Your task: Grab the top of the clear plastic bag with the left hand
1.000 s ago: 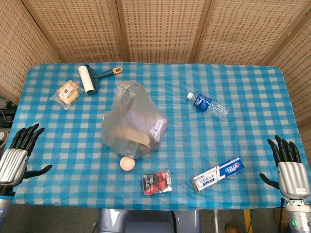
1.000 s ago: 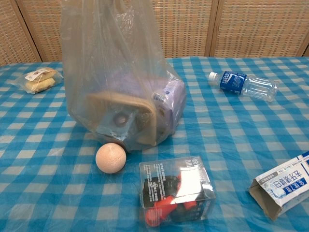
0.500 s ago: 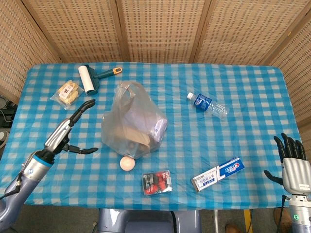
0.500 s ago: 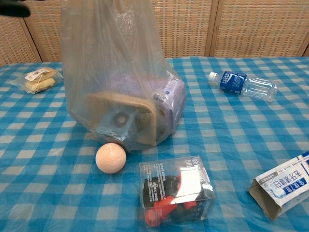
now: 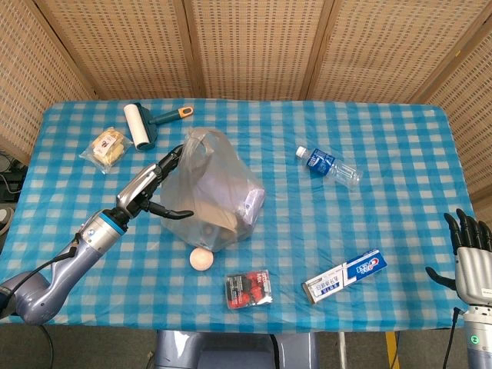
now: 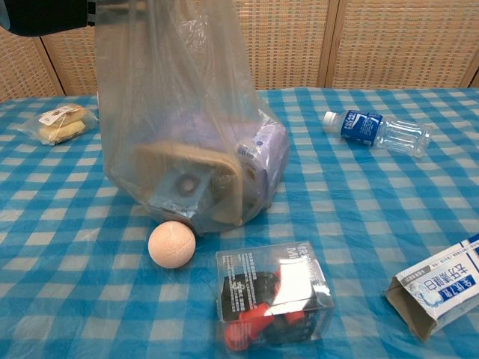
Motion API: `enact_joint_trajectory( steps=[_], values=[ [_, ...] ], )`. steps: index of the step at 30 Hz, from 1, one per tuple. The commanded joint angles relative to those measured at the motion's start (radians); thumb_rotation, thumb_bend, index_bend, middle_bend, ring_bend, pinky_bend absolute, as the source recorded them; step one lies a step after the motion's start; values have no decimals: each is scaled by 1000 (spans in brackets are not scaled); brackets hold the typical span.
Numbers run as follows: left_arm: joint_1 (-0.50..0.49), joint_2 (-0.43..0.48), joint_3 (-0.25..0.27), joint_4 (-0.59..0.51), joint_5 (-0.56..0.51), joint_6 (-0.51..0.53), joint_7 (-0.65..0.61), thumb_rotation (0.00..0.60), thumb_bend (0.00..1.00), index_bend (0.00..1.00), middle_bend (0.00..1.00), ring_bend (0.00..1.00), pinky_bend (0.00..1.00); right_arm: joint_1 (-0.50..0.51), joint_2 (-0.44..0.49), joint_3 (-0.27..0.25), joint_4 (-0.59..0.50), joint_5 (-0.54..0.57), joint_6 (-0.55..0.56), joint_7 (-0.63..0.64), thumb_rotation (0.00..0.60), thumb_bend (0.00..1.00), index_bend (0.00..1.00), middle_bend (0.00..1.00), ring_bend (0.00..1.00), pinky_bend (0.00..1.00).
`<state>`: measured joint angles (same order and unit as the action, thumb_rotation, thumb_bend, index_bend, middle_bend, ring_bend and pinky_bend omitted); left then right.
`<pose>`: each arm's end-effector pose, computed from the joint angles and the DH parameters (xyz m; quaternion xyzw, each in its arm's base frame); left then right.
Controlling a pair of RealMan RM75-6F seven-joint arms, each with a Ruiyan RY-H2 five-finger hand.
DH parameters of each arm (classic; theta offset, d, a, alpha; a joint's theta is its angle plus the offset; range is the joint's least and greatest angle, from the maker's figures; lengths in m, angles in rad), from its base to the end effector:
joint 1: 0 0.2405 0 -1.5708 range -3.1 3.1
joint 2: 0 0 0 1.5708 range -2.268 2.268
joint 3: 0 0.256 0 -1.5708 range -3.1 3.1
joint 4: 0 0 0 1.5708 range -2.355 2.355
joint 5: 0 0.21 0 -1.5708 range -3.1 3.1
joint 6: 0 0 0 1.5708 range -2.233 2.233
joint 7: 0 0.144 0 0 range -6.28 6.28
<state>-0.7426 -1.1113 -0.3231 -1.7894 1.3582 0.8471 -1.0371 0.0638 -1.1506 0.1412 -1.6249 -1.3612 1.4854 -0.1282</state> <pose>-0.0902 0.3492 0.1070 -0.4886 -0.6663 -0.5606 0.0555 -0.3207 -0.1912 0.1681 0.5442 -0.3788 0.3603 0.6562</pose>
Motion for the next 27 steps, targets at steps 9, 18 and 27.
enact_joint_trajectory(
  steps=[9,18,27],
  values=[
    [-62,3,-32,18,36,-75,-147,600,0,0,0,0,0,0,0,0,1,3,2,-1,600,0,0,0,0,0],
    [-118,95,-52,-25,24,-203,-242,600,0,0,0,0,0,-2,4,-2,-6,-1,9,-3,600,0,0,0,0,0],
    [-128,105,-36,-18,22,-240,-256,600,0,0,0,0,0,-3,6,-3,-9,-5,12,-2,600,0,0,0,0,0]
  ],
)
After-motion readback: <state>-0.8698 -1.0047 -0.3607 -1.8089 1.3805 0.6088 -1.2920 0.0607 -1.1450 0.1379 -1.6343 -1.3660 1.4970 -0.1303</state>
